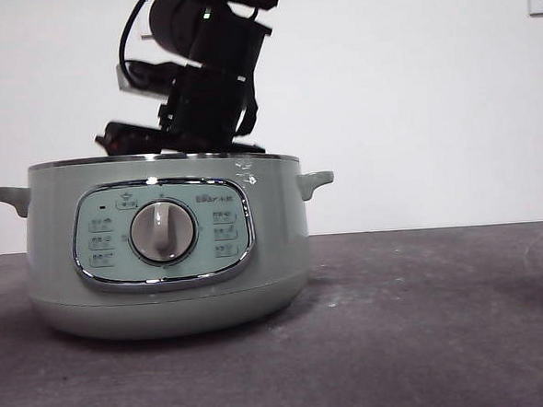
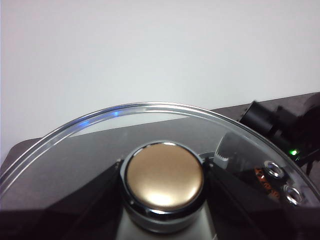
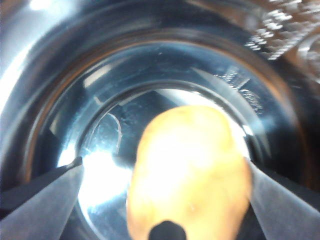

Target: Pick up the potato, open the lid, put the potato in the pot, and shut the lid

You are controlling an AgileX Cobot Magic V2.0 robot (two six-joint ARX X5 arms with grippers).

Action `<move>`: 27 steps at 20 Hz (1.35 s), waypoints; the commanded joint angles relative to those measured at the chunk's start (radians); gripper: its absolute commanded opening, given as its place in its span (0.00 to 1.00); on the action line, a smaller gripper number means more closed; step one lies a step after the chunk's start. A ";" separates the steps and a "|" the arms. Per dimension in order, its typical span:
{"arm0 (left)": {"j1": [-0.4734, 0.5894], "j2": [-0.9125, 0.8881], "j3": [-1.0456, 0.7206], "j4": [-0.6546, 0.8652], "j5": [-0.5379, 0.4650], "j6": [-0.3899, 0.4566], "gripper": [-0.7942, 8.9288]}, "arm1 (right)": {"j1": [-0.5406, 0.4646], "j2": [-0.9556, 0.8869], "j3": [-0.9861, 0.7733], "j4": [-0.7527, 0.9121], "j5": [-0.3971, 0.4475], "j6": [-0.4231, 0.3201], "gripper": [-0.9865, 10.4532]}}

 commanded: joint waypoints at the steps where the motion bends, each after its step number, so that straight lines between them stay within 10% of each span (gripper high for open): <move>1: 0.001 -0.009 0.008 0.056 0.001 0.009 0.07 | 0.000 -0.096 0.002 -0.030 0.005 0.014 0.58; 14: 0.001 0.534 0.008 0.363 0.225 -0.004 0.07 | -0.065 -0.753 0.002 -0.340 0.141 0.022 0.58; 27: -0.037 0.875 0.008 0.587 0.276 -0.050 0.07 | -0.065 -0.892 0.002 -0.422 0.296 0.052 0.58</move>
